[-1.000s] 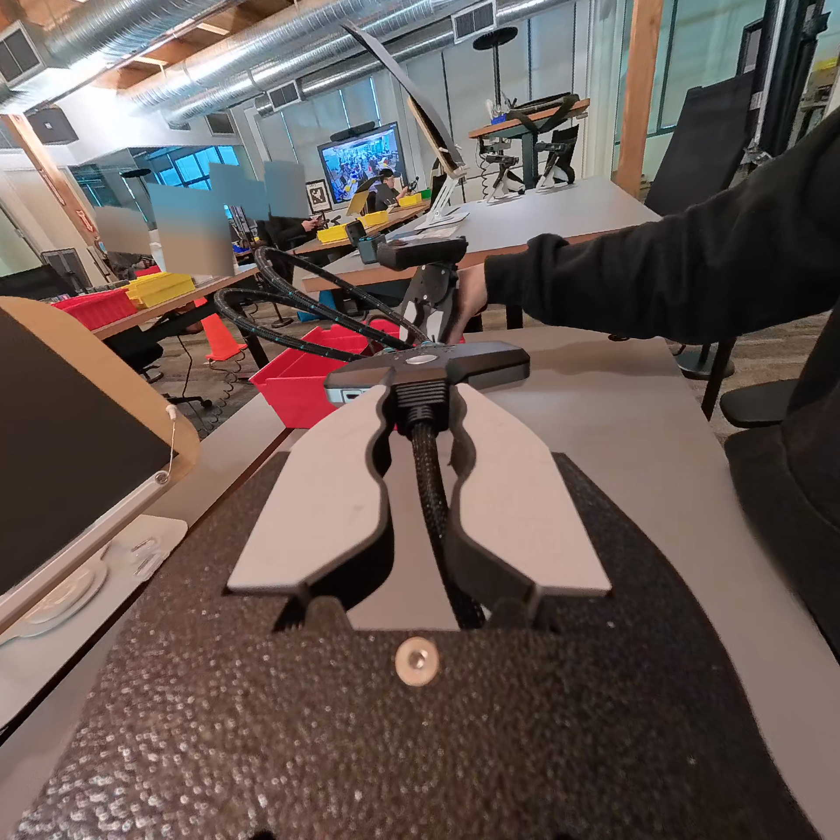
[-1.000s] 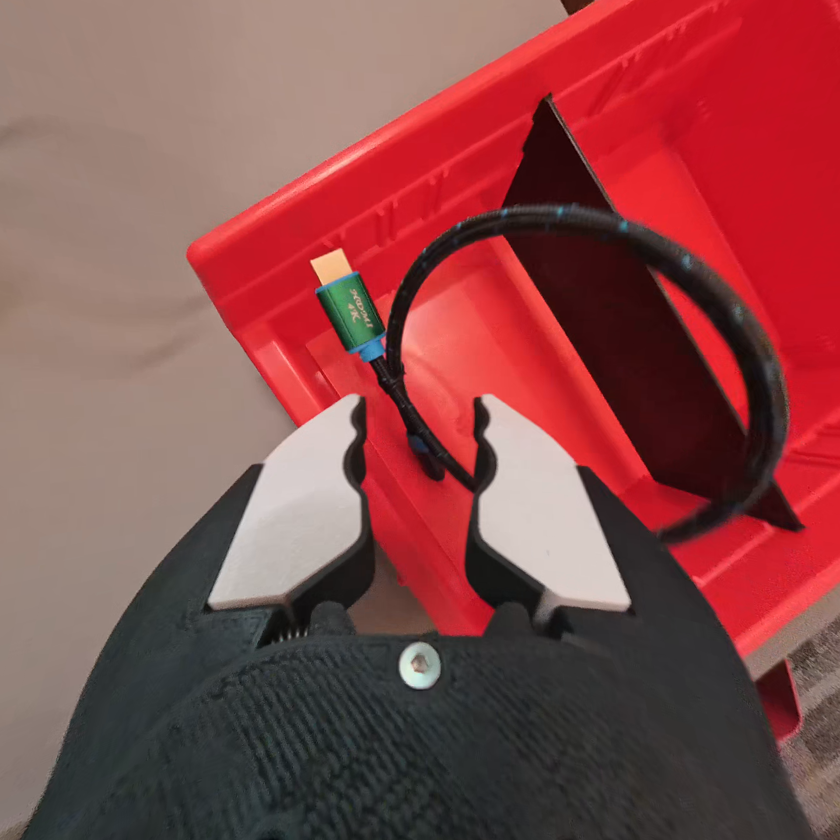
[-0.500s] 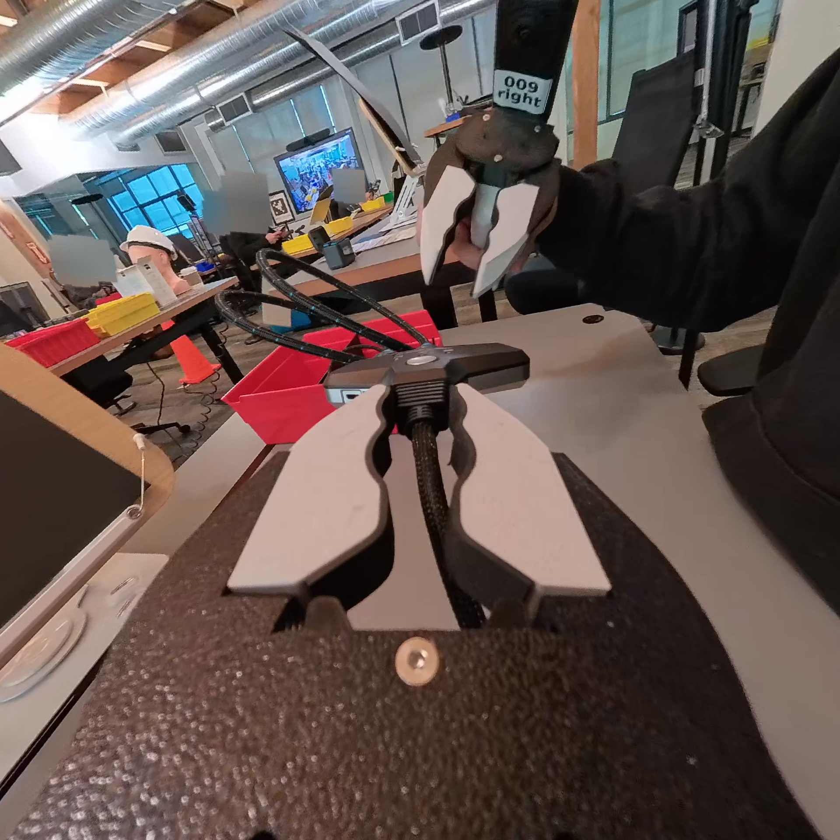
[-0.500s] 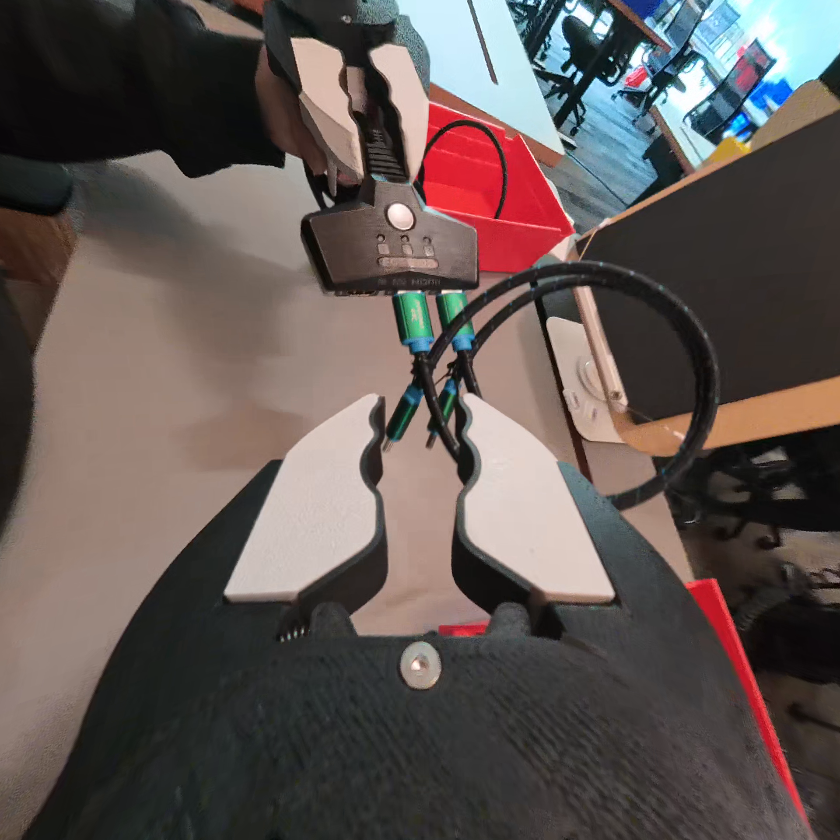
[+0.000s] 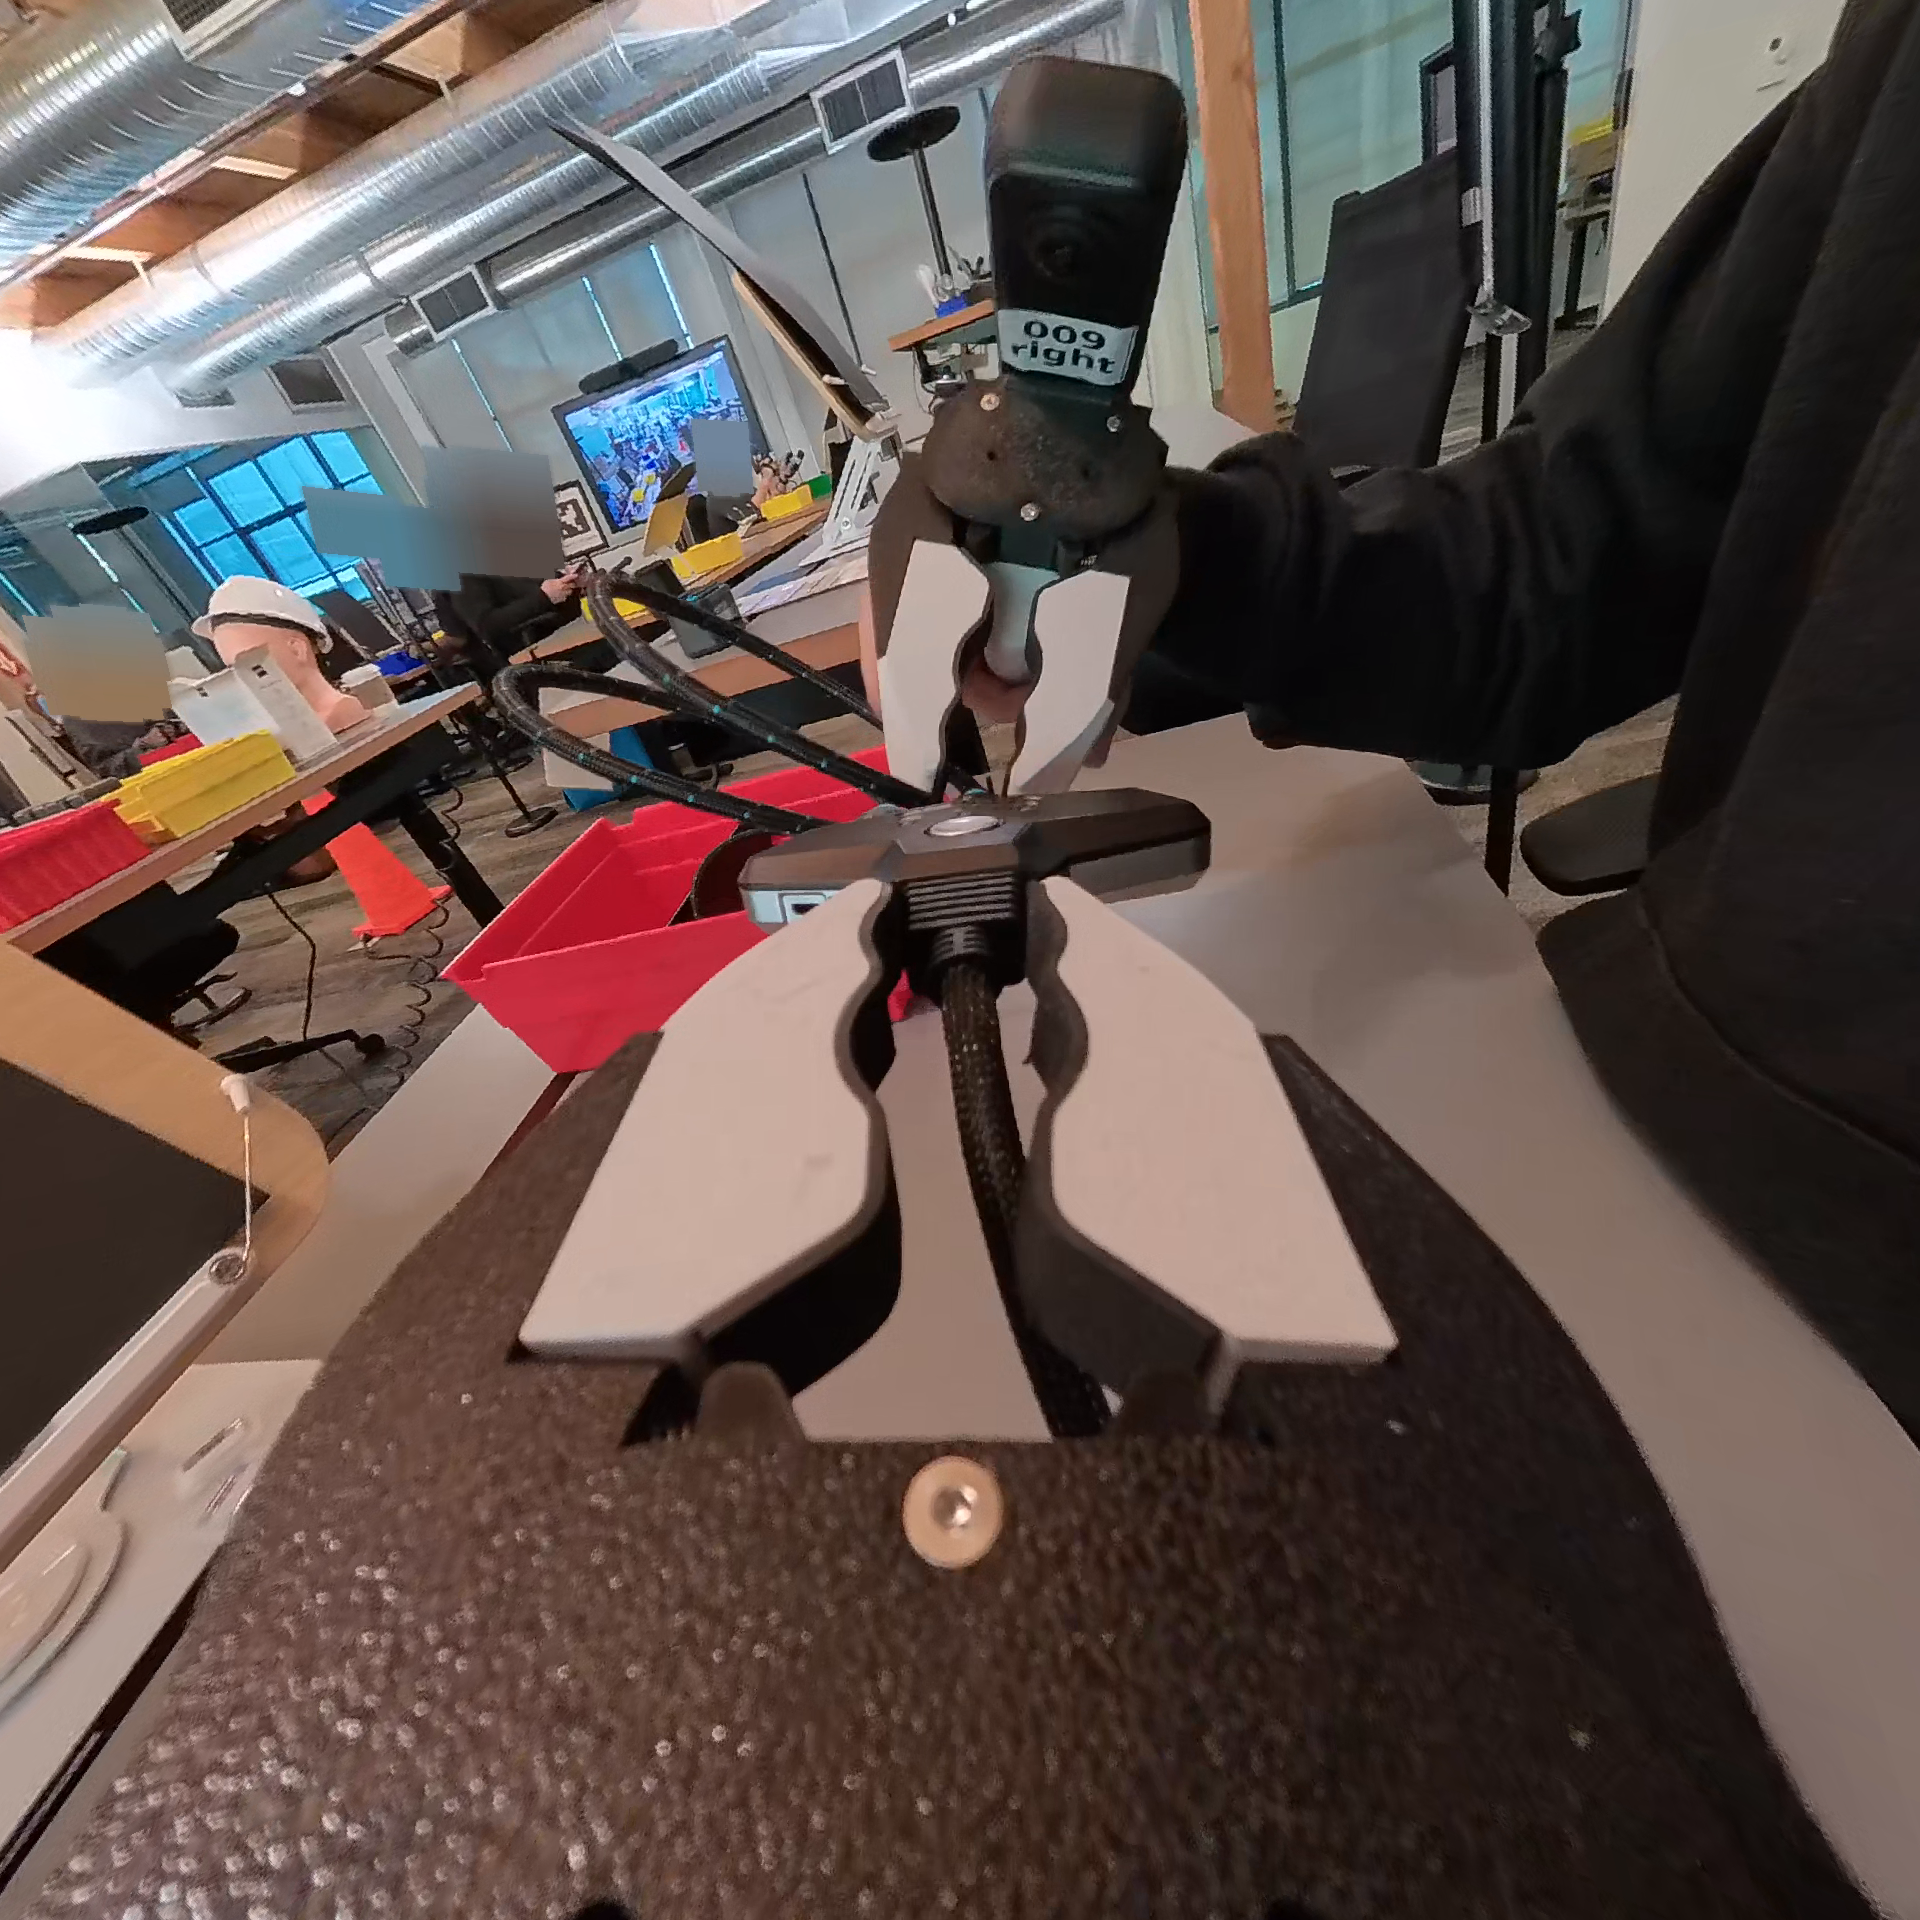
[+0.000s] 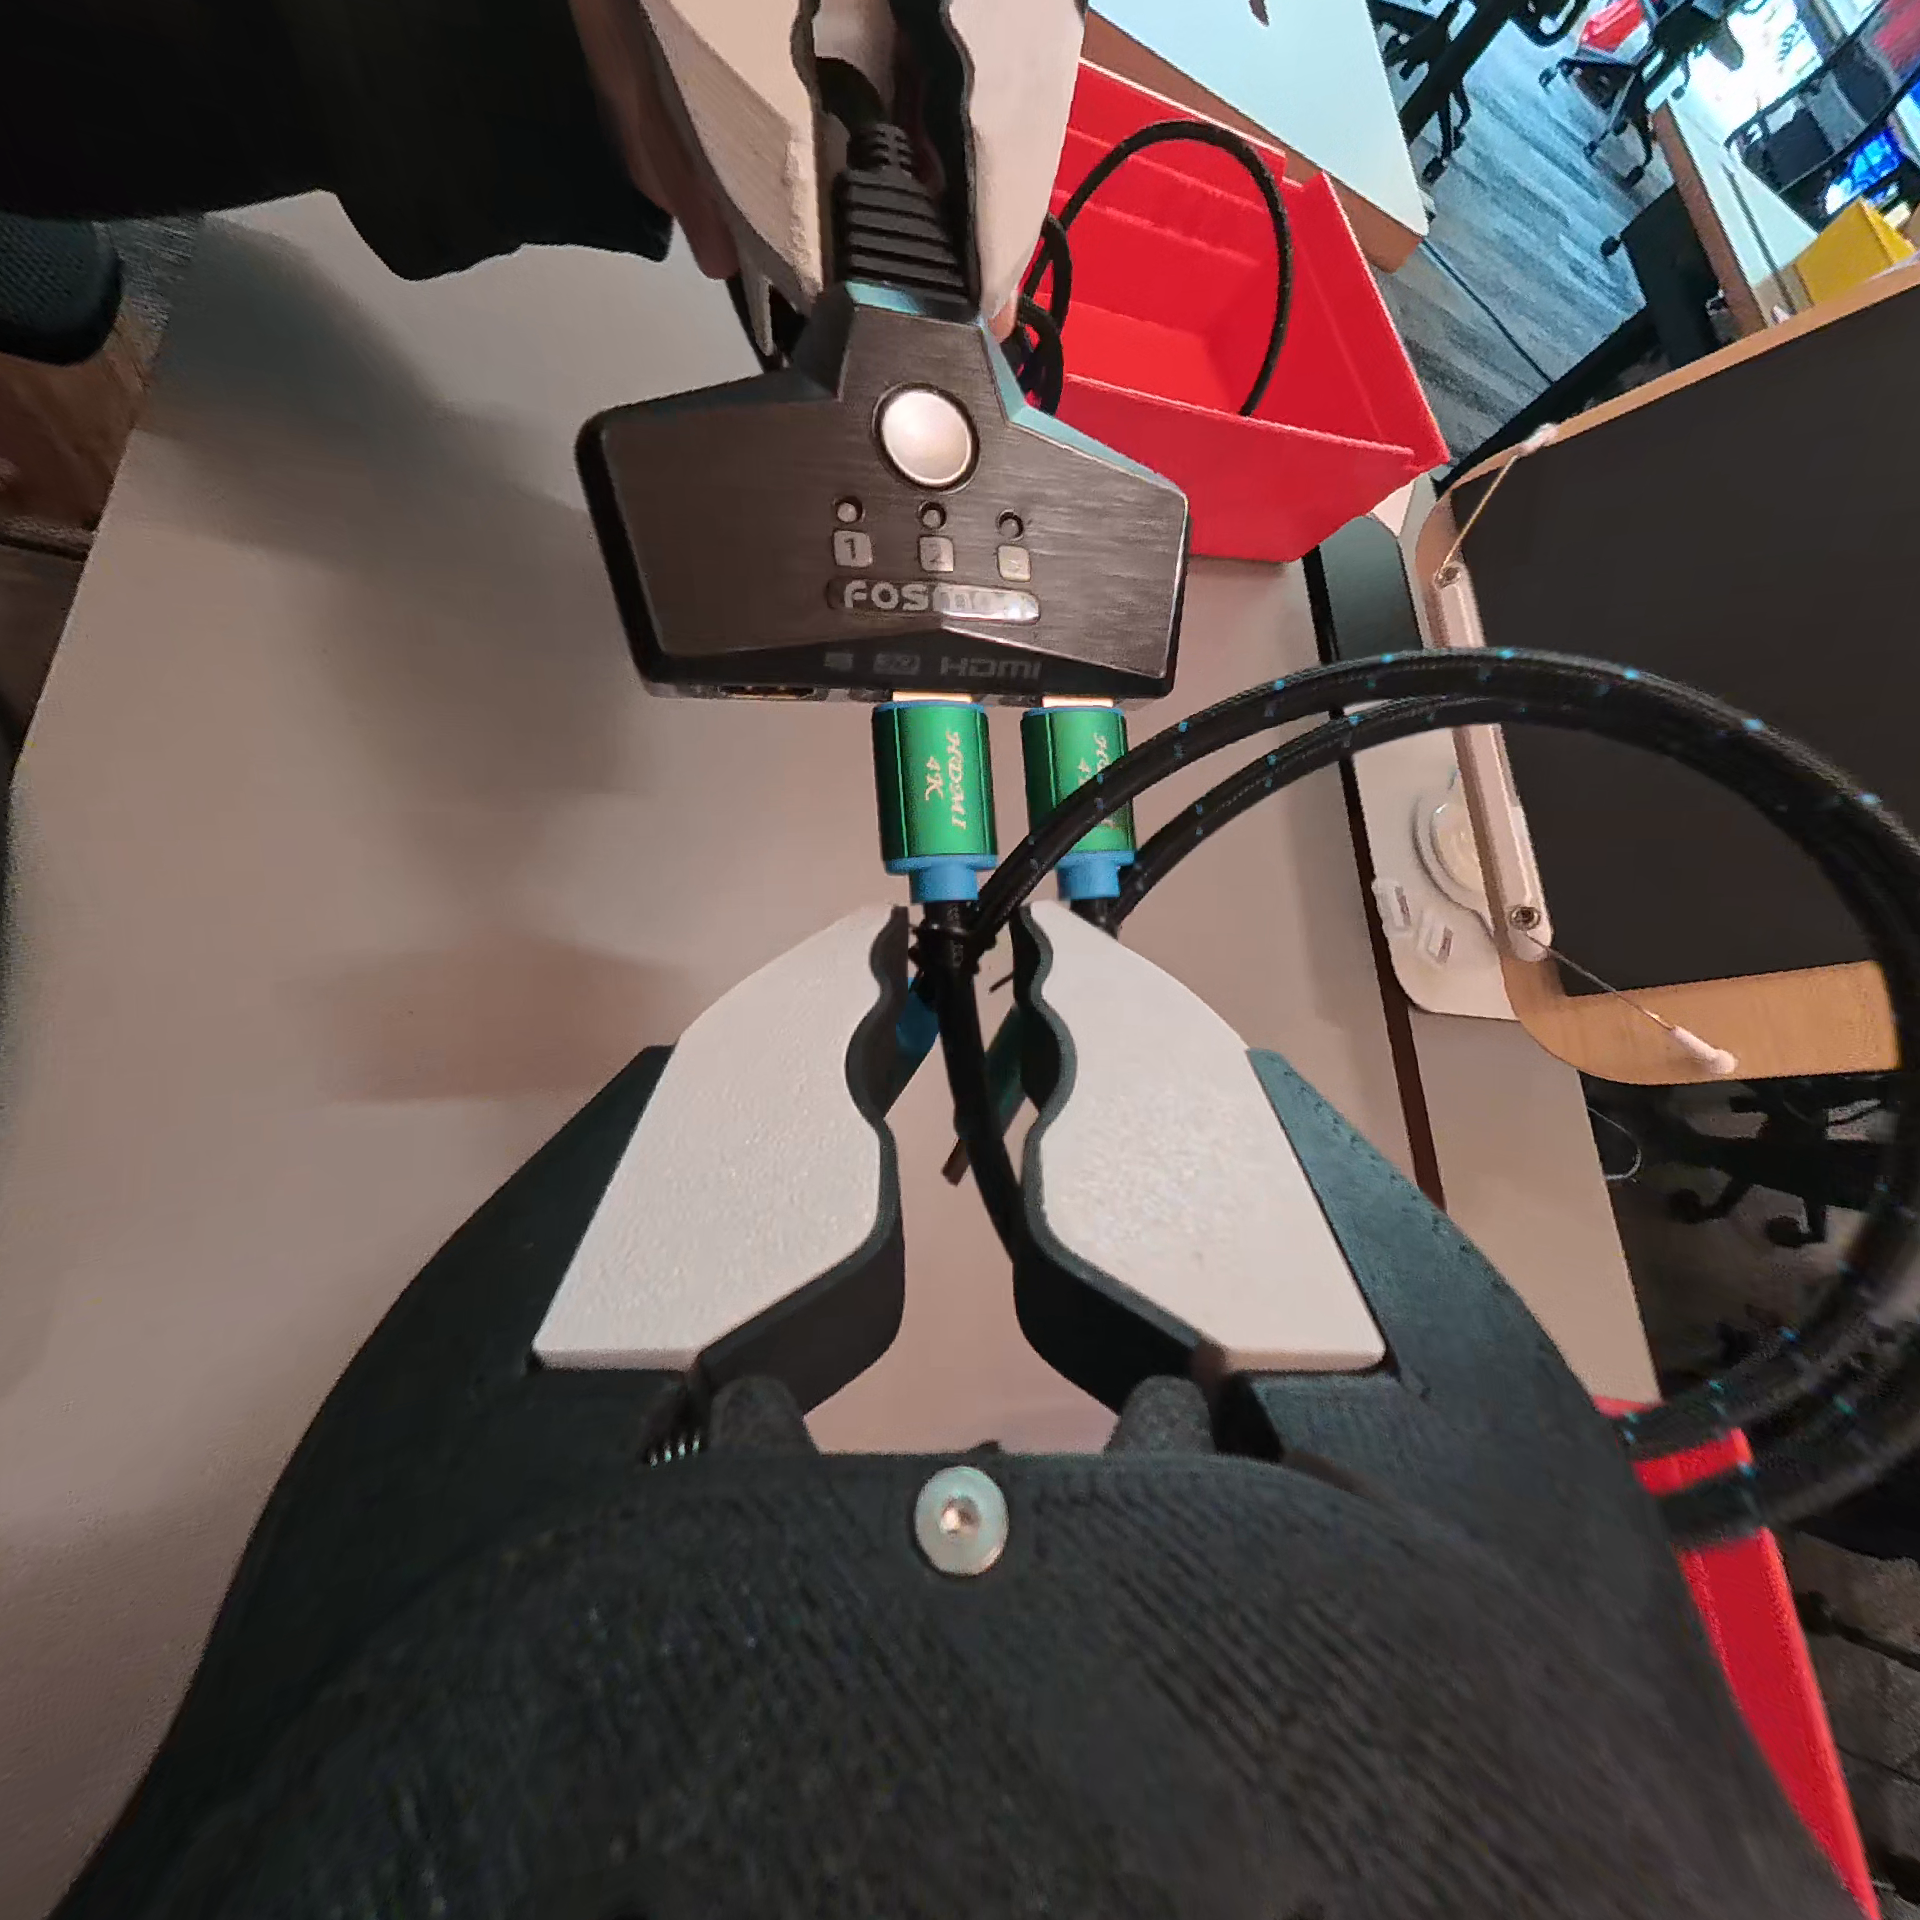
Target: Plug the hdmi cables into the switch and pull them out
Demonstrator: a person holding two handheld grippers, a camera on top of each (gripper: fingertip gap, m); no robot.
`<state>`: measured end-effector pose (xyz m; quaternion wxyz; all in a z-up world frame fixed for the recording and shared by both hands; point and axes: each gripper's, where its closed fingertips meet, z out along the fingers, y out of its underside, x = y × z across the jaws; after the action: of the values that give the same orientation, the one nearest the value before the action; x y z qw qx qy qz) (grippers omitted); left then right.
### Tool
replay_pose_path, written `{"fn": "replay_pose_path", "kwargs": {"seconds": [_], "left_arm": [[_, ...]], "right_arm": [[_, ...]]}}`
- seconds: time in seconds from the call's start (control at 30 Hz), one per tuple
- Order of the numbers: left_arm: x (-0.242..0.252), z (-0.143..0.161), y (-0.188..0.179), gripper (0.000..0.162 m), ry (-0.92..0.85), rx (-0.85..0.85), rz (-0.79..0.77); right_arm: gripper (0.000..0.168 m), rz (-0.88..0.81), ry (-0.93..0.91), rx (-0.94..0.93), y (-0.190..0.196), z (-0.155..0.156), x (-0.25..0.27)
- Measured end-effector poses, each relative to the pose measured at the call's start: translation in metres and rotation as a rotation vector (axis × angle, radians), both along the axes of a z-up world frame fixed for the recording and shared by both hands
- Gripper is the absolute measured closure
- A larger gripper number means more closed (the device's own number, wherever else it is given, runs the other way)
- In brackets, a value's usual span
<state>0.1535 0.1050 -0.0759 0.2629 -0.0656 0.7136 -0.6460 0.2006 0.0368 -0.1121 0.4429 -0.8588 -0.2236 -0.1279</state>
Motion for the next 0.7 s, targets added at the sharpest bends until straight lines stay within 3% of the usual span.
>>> {"fn": "replay_pose_path", "kwargs": {"seconds": [0.23,0.7], "left_arm": [[-0.003,-0.001,-0.003,0.140,-0.008,0.021,-0.012],[-0.003,-0.004,-0.012,0.140,0.000,0.079,0.001]], "right_arm": [[0.152,0.006,0.097,-0.038,-0.003,-0.006,-0.005],[0.156,0.009,-0.147,-0.167,-0.036,-0.006,0.010]]}}
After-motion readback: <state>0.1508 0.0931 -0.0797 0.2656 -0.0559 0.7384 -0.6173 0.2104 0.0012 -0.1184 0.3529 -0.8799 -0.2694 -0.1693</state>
